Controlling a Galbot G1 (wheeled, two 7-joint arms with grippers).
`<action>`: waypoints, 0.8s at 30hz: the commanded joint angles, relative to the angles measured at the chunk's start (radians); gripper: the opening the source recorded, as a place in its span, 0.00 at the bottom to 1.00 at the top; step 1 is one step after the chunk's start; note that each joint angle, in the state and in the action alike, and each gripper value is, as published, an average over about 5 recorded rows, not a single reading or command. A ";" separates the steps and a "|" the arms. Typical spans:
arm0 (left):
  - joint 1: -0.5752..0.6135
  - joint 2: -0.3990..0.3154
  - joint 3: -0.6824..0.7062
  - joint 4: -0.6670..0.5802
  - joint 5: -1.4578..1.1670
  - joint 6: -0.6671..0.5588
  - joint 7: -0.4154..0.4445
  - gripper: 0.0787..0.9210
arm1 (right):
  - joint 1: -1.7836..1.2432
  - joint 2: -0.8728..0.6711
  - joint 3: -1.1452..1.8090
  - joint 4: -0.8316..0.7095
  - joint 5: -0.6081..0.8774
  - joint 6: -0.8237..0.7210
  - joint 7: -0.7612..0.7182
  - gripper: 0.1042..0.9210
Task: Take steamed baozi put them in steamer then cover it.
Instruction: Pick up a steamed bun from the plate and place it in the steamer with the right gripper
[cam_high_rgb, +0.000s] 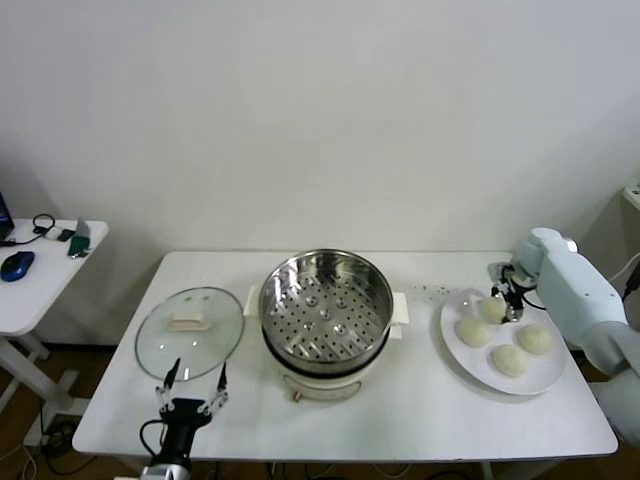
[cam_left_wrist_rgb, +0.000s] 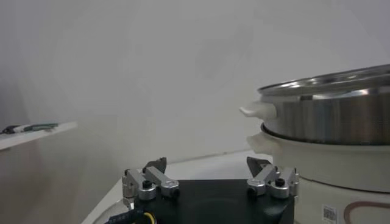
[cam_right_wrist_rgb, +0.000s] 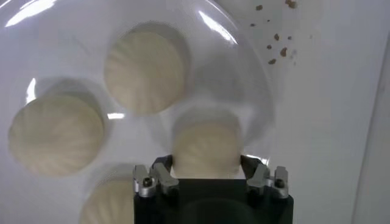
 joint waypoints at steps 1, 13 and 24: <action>0.005 -0.002 0.000 -0.003 0.005 -0.004 0.002 0.88 | 0.002 0.002 0.006 0.001 -0.007 0.002 -0.001 0.76; 0.026 -0.004 -0.003 -0.016 0.000 -0.010 -0.007 0.88 | 0.129 -0.080 -0.224 0.205 0.301 -0.010 -0.058 0.76; 0.055 -0.013 -0.004 -0.070 -0.016 0.005 -0.021 0.88 | 0.574 -0.082 -0.717 0.525 0.556 0.049 -0.098 0.76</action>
